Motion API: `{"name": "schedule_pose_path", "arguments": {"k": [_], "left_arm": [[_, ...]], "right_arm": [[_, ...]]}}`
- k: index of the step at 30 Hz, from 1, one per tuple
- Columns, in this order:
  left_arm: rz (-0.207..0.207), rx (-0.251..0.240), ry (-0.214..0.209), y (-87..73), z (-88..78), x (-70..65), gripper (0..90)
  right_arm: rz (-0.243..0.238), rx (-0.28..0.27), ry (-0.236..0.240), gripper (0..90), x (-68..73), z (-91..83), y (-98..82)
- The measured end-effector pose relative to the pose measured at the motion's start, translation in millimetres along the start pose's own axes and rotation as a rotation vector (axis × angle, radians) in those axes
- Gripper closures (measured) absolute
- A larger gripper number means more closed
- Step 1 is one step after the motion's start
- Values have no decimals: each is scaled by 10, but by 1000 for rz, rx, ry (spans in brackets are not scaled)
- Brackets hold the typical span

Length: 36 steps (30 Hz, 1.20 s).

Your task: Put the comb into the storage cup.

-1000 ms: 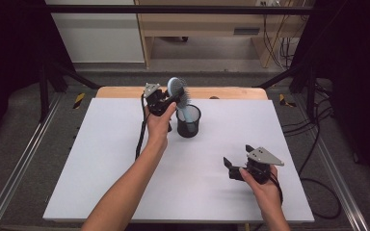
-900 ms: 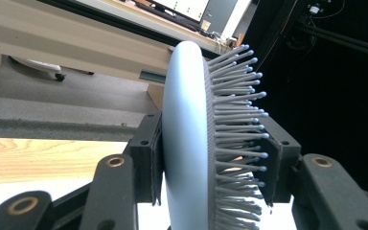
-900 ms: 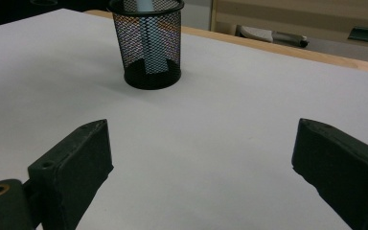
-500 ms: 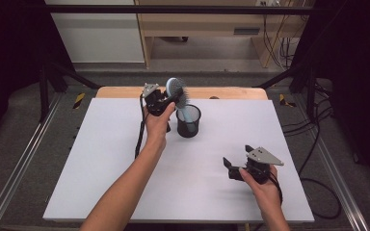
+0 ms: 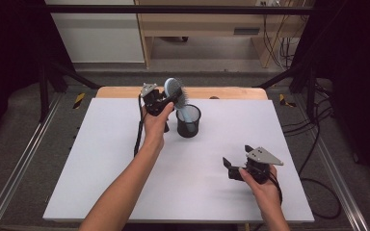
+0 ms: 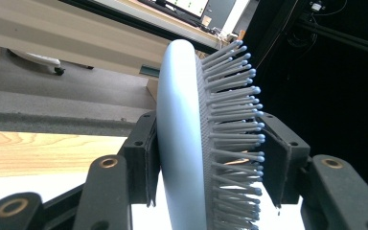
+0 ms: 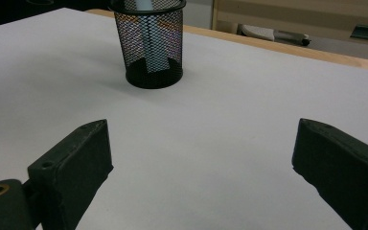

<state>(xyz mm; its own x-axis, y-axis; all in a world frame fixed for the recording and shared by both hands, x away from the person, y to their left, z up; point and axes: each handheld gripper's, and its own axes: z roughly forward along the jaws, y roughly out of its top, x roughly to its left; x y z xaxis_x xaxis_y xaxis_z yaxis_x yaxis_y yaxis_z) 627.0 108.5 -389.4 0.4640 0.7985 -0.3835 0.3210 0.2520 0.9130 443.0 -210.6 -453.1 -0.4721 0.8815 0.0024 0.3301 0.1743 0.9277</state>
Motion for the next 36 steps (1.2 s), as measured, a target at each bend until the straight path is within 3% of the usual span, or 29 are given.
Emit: {"name": "schedule_pose_path", "arguments": {"k": [22, 36], "left_arm": [[25, 17, -3, 2, -4, 45, 399], [46, 40, -6, -26, 14, 15, 280]], "right_arm": [[0, 0, -1, 64, 0, 1, 0], [-3, 2, 1, 64, 2, 6, -2]]}}
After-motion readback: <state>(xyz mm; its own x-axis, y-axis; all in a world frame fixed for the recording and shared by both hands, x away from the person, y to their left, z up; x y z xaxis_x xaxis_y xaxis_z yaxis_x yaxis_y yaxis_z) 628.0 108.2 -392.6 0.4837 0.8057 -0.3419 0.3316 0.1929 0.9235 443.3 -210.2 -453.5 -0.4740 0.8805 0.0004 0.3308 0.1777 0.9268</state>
